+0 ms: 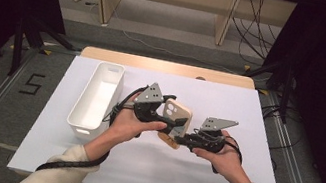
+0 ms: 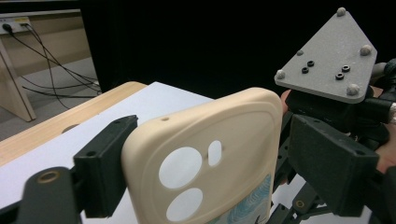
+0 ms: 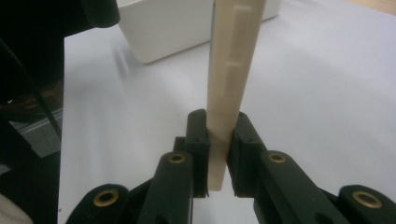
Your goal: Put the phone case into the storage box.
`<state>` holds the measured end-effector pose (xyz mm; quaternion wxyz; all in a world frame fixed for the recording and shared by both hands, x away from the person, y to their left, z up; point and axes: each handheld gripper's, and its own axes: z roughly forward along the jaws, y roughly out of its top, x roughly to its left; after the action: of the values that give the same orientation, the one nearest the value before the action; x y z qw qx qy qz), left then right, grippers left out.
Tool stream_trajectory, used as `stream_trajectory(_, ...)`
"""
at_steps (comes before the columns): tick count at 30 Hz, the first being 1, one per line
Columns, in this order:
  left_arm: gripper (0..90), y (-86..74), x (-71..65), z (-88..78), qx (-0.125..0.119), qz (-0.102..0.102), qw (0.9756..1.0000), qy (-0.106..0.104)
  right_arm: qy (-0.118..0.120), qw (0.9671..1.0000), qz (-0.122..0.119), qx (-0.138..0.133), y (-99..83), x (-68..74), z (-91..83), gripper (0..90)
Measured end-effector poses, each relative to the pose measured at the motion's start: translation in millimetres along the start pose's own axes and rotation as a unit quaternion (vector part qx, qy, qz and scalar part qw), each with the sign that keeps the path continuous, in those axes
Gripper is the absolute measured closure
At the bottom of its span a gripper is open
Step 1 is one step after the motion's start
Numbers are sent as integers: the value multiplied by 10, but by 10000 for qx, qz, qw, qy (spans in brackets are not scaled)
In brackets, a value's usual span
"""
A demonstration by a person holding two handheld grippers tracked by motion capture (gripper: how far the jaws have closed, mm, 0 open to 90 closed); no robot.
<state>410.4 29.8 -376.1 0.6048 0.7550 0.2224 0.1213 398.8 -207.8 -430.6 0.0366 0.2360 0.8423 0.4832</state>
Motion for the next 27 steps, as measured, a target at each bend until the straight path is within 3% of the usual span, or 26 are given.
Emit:
stream_trajectory(7, 192, 15, 18, -35, -16, -48, 10000, 74, -226, 9997, 130, -26, -1, -6, -16, 807)
stream_trajectory(11, 44, 17, 15, -47, 57, -153, 9994, 317, -377, 9990, 219, -74, 7, -2, -17, 807)
stream_trajectory(14, 0, 20, 29, -59, 41, -130, 9989, 453, -469, 9985, 271, -78, 3, -6, -18, 807)
stream_trajectory(20, 0, 20, 25, -65, 35, -114, 9978, 659, -602, 9976, 315, -95, 18, 14, 11, 807)
stream_trajectory(27, 0, 15, -5, -43, -29, -182, 9970, 745, -765, 9964, 349, -91, 43, 59, 65, 807)
